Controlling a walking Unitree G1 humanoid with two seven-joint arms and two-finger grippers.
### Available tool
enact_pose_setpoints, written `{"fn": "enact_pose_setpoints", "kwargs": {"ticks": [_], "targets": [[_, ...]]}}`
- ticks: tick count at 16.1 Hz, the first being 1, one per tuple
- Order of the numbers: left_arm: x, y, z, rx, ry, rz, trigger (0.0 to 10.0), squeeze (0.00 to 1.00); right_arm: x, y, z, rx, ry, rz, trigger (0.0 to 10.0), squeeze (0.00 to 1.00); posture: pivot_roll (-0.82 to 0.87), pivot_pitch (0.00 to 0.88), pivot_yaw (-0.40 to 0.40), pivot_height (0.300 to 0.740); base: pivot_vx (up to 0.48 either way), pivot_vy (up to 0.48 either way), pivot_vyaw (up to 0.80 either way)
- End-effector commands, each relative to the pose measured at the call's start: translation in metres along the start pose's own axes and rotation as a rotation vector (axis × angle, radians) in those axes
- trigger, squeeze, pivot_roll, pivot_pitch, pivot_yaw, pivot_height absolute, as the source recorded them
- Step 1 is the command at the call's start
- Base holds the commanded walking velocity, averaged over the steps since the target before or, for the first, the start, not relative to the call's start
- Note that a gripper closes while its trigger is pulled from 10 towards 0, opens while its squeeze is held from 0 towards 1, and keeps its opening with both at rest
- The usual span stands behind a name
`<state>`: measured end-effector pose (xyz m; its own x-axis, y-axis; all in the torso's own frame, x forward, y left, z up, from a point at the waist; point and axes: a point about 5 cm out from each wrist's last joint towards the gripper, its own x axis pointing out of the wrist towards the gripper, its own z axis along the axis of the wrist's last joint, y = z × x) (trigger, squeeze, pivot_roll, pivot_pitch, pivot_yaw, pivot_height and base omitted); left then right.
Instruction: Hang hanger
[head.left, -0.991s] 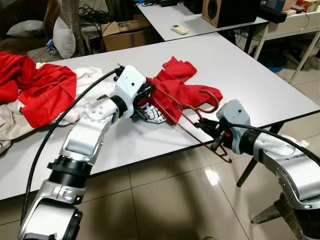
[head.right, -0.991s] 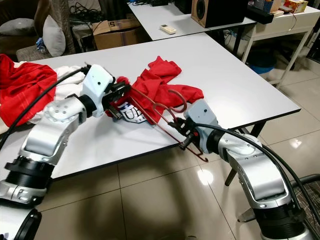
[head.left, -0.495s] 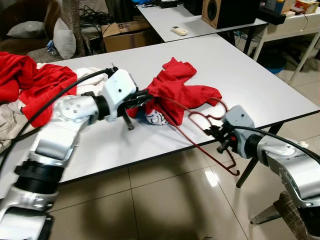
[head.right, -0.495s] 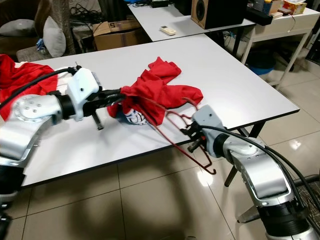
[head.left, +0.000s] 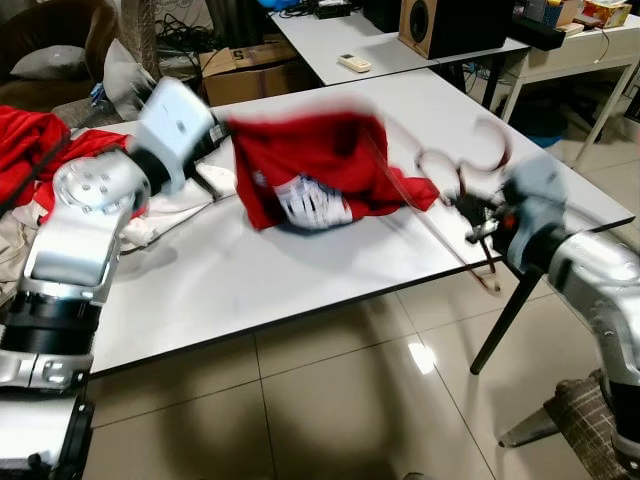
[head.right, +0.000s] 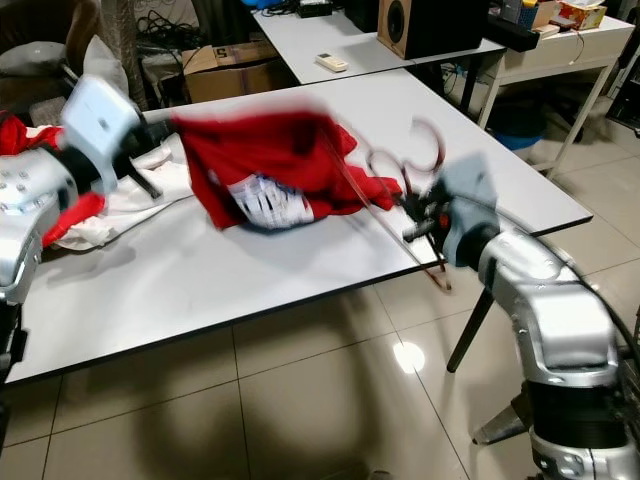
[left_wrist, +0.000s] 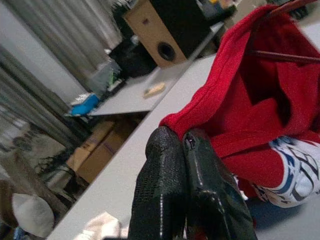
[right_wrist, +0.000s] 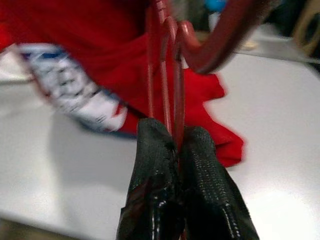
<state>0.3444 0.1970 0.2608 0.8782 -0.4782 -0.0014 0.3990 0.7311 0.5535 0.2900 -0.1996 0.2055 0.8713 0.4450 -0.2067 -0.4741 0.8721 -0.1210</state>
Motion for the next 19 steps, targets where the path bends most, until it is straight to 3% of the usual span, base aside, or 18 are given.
{"fn": "enact_pose_setpoints", "kwargs": {"ticks": [1, 2, 5, 6, 8, 10, 11, 12, 14, 15, 16, 19], "targets": [[-0.001, -0.003, -0.006, -0.003, 0.022, -0.01, 0.0, 0.0, -0.003, 0.005, -0.019, 0.033, 0.09, 0.034, 10.0, 0.0, -0.17, 0.0, 0.063, 0.74, 0.0, 0.0, 0.0], [0.001, -0.01, -0.009, -0.009, 0.024, -0.03, 0.0, 0.0, -0.005, 0.008, -0.035, 0.034, 0.166, 0.041, 10.0, 0.0, -0.17, 0.0, 0.065, 0.74, 0.0, 0.0, 0.0], [0.004, -0.01, -0.009, -0.029, -0.018, 0.024, 0.0, 0.0, -0.005, 0.009, -0.051, 0.165, 0.185, 0.004, 10.0, 0.0, -0.17, 0.0, 0.07, 0.74, 0.0, 0.0, 0.0], [0.004, -0.005, -0.006, -0.03, -0.06, 0.062, 0.0, 0.0, -0.007, 0.006, -0.06, 0.223, 0.208, -0.032, 10.0, 0.0, -0.17, 0.0, 0.072, 0.74, 0.0, 0.0, 0.0], [0.0, -0.006, 0.004, -0.051, -0.158, 0.039, 0.0, 0.0, -0.011, 0.005, -0.071, 0.276, 0.235, -0.052, 10.0, 0.0, -0.17, 0.0, 0.072, 0.74, 0.0, 0.0, 0.0], [-0.005, -0.024, 0.006, -0.076, -0.208, -0.12, 0.0, 0.0, -0.008, 0.003, -0.072, 0.405, 0.172, -0.093, 10.0, 0.0, -0.17, 0.0, 0.074, 0.74, 0.0, 0.0, 0.0], [-0.01, -0.044, -0.001, -0.072, -0.184, -0.277, 0.0, 0.0, -0.003, 0.002, -0.069, 0.556, 0.087, -0.102, 10.0, 0.0, -0.17, 0.0, 0.076, 0.74, 0.0, 0.0, 0.0], [-0.014, -0.057, -0.007, -0.086, -0.155, -0.375, 0.0, 0.0, 0.0, 0.003, -0.066, 0.651, 0.039, -0.098, 10.0, 0.0, -0.17, 0.0, 0.075, 0.74, 0.0, 0.0, 0.0], [-0.016, -0.07, -0.014, -0.084, -0.106, -0.457, 0.0, 0.0, 0.005, 0.004, -0.057, 0.755, -0.049, -0.086, 10.0, 0.0, -0.17, 0.0, 0.073, 0.74, 0.0, 0.0, 0.0], [-0.016, -0.076, -0.022, -0.048, -0.051, -0.469, 0.0, 0.0, 0.009, 0.007, -0.046, 0.861, -0.147, -0.055, 10.0, 0.0, -0.16, 0.0, 0.072, 0.74, 0.0, 0.0, 0.0], [-0.011, -0.076, -0.027, -0.01, -0.024, -0.426, 0.0, 0.0, 0.011, 0.012, -0.04, 0.93, -0.186, -0.014, 10.0, 0.0, -0.17, 0.0, 0.072, 0.74, 0.0, 0.0, 0.0], [0.009, -0.07, -0.02, 0.042, -0.059, -0.228, 0.0, 0.0, 0.016, 0.038, -0.051, 0.87, -0.03, 0.076, 10.0, 0.0, -0.17, 0.0, 0.075, 0.74, 0.0, 0.0, 0.0]]}}
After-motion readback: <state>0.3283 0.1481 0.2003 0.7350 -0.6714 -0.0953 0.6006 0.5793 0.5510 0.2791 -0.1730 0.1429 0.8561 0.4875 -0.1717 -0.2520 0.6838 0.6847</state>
